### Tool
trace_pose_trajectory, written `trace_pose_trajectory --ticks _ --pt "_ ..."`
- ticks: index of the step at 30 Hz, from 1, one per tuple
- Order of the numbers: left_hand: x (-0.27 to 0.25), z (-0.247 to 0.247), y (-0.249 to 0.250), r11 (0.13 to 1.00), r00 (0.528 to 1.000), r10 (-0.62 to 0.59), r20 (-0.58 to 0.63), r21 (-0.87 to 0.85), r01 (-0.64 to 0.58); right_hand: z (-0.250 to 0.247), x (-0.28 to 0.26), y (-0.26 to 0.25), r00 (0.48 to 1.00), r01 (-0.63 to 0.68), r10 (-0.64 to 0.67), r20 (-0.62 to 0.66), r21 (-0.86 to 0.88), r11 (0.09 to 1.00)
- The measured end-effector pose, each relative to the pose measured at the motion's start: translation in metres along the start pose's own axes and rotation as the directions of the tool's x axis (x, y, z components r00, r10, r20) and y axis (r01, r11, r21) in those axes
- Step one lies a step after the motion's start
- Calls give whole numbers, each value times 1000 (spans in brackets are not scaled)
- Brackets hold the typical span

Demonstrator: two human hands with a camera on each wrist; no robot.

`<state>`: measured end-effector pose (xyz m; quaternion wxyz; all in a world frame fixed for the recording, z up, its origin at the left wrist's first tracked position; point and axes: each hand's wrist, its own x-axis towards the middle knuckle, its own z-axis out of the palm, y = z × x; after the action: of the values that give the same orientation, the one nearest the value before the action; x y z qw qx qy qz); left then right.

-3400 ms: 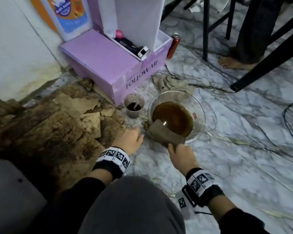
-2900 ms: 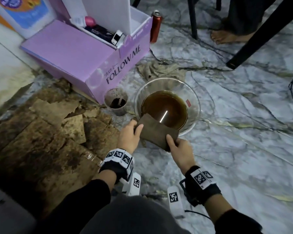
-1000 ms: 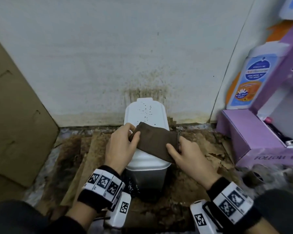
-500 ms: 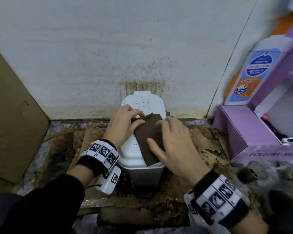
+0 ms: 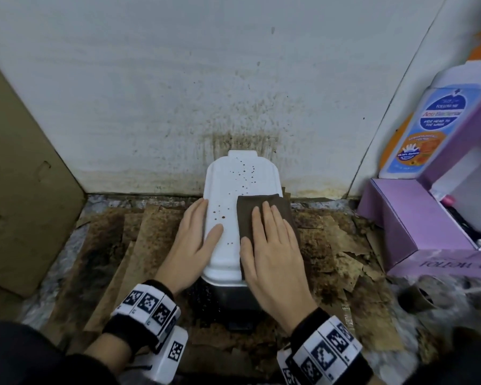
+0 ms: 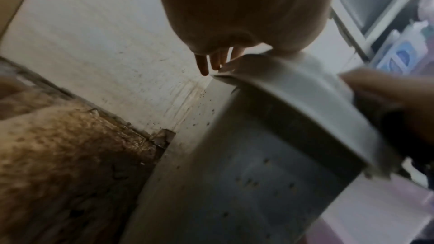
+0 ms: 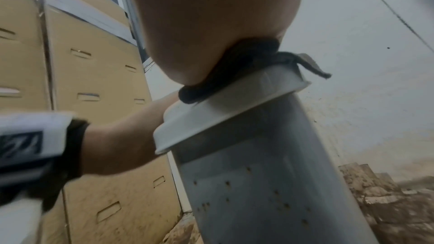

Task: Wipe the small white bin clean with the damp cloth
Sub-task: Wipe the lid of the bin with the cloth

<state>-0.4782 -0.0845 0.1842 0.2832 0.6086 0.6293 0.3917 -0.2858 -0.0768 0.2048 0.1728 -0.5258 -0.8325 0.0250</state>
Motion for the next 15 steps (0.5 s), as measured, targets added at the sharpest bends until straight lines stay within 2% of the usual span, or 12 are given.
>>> trace_pose_trajectory --ticks 5,10,15 --pt "-3 2 -3 1000 997 -22 78 -8 23 -12 29 14 989 17 -27 147 72 997" --pt "-3 -2 -3 998 989 -28 142 57 20 -11 59 28 972 -4 -31 232 150 989" --pt "-3 -4 -2 996 984 -26 174 87 11 -7 56 30 975 -23 -18 223 180 983"
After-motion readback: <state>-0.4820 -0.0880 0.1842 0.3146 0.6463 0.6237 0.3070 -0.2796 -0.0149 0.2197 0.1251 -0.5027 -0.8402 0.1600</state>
